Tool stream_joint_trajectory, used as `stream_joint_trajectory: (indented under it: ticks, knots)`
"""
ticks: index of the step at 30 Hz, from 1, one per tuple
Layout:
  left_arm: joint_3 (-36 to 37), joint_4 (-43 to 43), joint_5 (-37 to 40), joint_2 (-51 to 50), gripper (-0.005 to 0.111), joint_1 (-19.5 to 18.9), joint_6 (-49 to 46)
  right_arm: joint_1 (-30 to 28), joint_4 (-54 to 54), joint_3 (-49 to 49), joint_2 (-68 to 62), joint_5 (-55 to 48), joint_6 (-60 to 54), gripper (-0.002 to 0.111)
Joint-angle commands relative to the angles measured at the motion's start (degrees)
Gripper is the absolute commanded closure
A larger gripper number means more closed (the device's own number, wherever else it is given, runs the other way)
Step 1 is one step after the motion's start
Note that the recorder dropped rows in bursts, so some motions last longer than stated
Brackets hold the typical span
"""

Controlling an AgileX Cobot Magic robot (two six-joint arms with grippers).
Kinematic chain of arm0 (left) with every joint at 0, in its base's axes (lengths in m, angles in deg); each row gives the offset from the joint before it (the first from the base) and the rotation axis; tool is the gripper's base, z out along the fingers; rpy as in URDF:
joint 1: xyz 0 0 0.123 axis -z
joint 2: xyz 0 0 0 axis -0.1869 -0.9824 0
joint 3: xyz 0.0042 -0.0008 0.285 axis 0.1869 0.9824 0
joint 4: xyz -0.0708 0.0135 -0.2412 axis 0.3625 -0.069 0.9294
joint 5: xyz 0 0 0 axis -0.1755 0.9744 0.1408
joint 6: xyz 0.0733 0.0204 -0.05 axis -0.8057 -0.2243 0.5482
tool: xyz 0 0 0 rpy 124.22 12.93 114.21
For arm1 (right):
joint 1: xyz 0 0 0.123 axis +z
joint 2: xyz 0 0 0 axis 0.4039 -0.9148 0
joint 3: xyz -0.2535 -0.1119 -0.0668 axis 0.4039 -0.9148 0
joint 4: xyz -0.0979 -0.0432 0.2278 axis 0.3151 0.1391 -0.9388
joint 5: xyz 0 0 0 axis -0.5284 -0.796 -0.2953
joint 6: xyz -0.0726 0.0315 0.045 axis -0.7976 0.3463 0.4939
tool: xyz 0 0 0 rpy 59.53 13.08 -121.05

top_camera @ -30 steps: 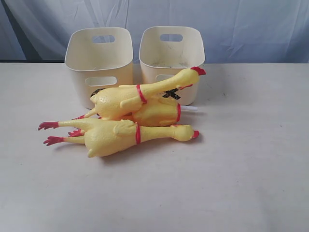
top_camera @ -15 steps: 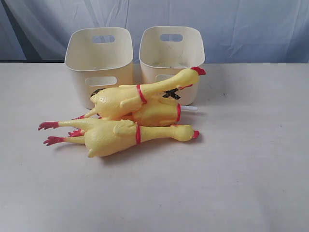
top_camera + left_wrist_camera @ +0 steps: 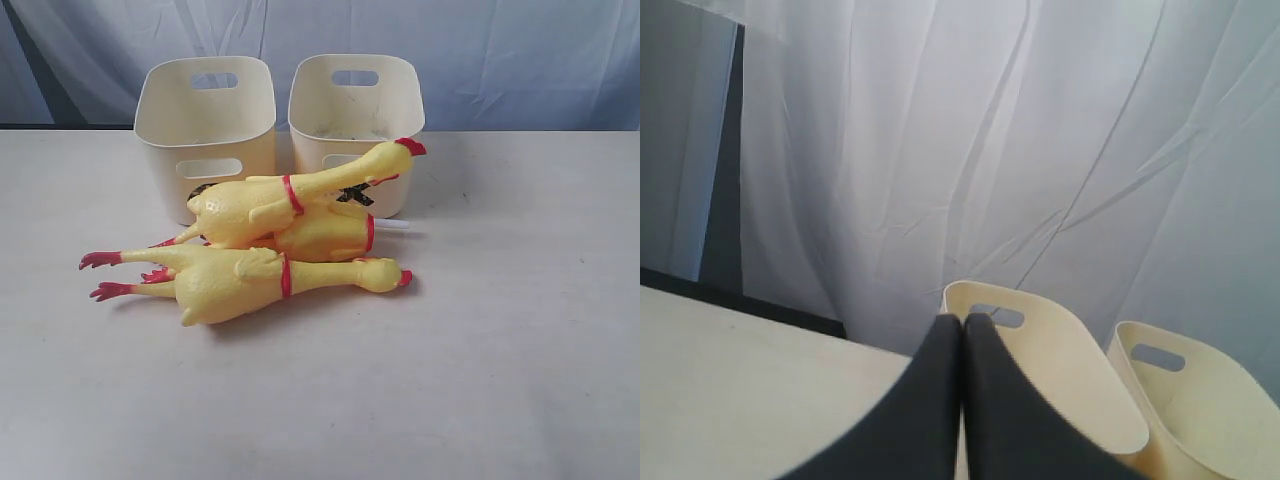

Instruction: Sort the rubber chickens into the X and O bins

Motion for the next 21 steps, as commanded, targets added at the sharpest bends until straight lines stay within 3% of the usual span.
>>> stream_joint_trajectory:
  ticks: [1, 4, 11, 15, 21]
  knots:
    - [-0.3, -0.2, -4.4, -0.2, 0.107, 0.4, 2.1, 0.2, 0.1, -0.1, 0.3, 0.5, -0.2, 0.109]
    - [-0.4, -0.4, -2.5, -0.2, 0.107, 0.4, 2.7, 0.2, 0.1, -0.1, 0.3, 0.5, -0.2, 0.109]
    - [-1.0, -15.6, 7.2, -0.2, 0.107, 0.4, 2.8, 0.2, 0.1, -0.1, 0.3, 0.5, -0.2, 0.109]
    - [-1.1, -16.9, 7.2, -0.2, 0.107, 0.7, 2.8, 0.2, 0.1, -0.1, 0.3, 0.5, -0.2, 0.109]
    - [-3.3, -23.2, 7.2, -0.2, 0.107, 7.8, 2.8, 0.2, 0.1, -0.1, 0.3, 0.5, -0.2, 0.109]
